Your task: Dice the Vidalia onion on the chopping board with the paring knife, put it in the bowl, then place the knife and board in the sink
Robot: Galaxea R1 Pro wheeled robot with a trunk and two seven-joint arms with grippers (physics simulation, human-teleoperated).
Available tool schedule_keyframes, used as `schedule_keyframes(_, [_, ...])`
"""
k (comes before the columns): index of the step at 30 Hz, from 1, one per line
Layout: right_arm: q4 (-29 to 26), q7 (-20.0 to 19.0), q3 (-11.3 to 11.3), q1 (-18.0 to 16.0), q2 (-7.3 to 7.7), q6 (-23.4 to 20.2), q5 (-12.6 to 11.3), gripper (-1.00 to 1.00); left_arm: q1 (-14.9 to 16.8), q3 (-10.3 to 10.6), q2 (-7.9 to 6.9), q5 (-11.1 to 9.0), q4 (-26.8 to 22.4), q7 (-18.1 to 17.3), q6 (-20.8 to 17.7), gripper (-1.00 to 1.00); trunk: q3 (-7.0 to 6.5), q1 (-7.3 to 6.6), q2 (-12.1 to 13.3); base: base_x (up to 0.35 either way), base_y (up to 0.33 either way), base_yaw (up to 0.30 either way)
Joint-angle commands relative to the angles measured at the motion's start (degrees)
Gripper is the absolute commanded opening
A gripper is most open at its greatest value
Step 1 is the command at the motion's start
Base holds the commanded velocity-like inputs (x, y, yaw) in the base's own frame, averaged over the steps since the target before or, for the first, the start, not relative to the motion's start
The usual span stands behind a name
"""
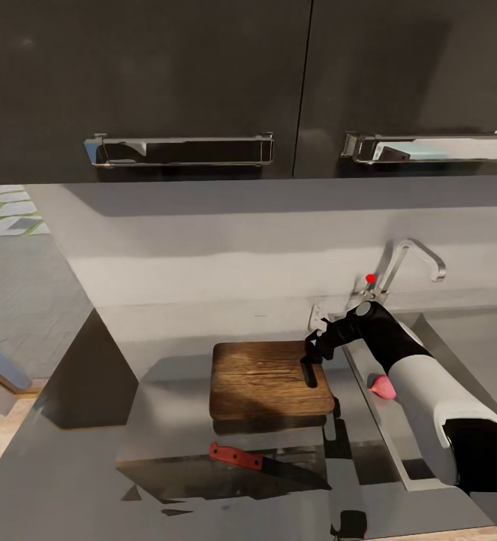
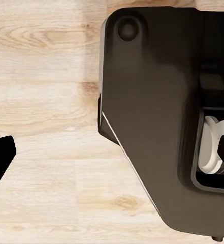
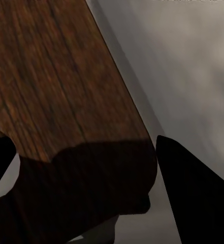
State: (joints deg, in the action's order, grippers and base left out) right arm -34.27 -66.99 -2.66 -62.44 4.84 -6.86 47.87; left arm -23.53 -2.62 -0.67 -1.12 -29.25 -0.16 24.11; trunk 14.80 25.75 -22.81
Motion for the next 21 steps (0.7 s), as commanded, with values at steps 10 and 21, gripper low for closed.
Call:
schedule_keyframes(10, [-0.16, -0.34, -0.24, 0.01, 0.05, -0.70, -0.14, -1.00, -0.02, -0.02, -0.01, -0.11, -0.09, -0.02, 0.08, 1.00, 0.10, 0.04, -0.11, 0.000, 0.000, 0.000])
schedule_keyframes(21, [-0.18, -0.31, -0.24, -0.02, 0.01, -0.70, -0.14, -1.00, -0.02, -0.02, -0.03, -0.11, -0.11, -0.02, 0.06, 1.00, 0.10, 0.04, -0.11, 0.000, 0.000, 0.000])
